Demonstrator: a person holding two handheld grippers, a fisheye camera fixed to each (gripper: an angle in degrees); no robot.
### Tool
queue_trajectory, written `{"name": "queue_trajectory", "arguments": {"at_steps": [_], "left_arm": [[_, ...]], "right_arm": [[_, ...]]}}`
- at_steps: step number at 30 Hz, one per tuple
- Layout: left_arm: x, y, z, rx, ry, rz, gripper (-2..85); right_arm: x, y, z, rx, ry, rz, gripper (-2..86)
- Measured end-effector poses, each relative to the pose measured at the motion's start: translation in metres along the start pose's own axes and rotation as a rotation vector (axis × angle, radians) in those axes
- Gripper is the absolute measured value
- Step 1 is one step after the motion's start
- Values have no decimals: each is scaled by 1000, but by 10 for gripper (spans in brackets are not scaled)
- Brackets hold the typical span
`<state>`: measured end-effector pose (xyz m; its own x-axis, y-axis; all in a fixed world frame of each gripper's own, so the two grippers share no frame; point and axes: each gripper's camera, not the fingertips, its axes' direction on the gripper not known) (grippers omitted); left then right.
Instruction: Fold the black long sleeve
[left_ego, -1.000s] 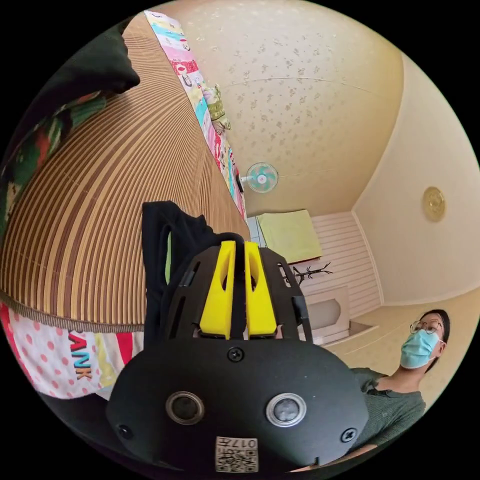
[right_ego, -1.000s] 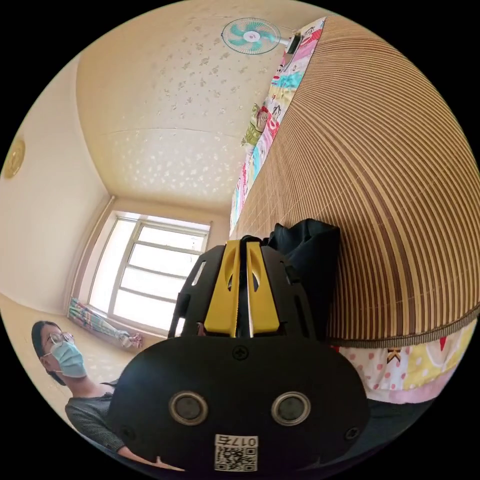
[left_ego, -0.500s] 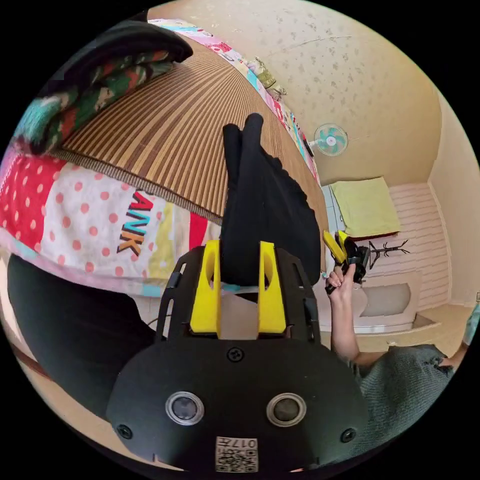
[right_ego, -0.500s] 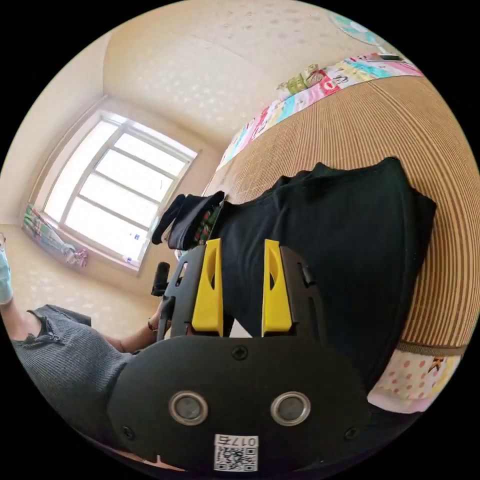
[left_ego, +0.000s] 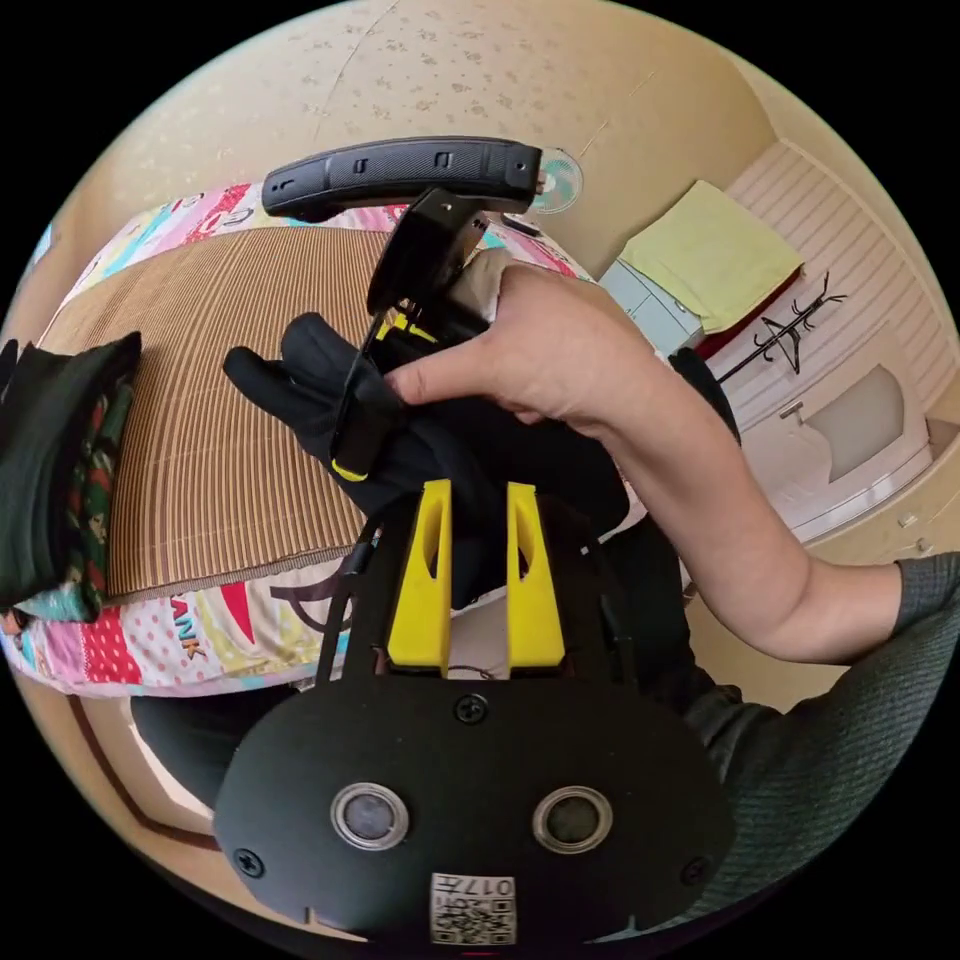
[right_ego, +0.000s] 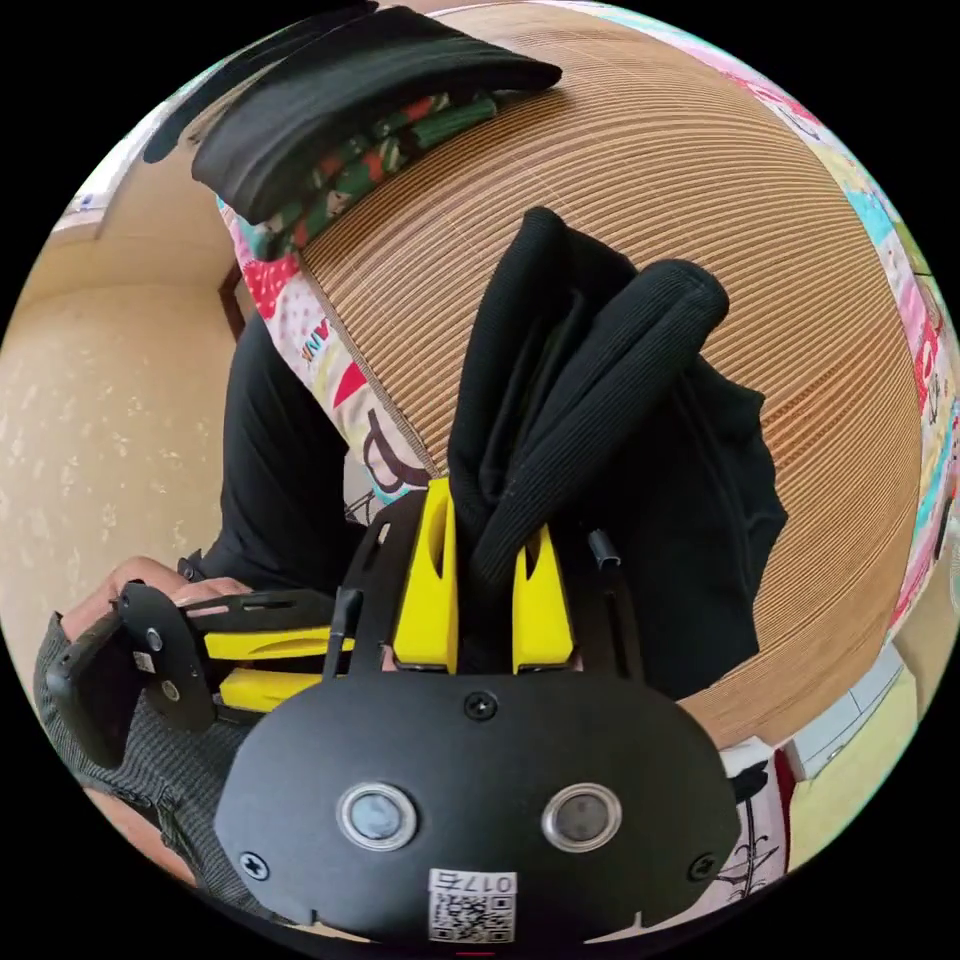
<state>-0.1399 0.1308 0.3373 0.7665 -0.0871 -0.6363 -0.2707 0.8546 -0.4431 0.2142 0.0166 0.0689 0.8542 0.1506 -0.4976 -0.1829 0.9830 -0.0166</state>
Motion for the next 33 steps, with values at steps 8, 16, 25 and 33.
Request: {"name": "queue_trajectory", "arguments": {"at_steps": [8, 16, 25, 33], "left_arm": [[-42, 21, 6, 197, 588, -22, 101], [-61, -2, 151, -264, 633, -294, 200], [-14, 17, 205, -476, 968, -362, 71], [79, 12, 133, -563, 876, 166, 22]], "right_arm": [[171, 265, -39, 718, -522, 72, 76], [199, 474, 112, 935, -814, 844, 263], [103, 437, 204, 1090, -1355, 770, 316], [132, 381, 95, 1284, -1064, 383, 237]]}}
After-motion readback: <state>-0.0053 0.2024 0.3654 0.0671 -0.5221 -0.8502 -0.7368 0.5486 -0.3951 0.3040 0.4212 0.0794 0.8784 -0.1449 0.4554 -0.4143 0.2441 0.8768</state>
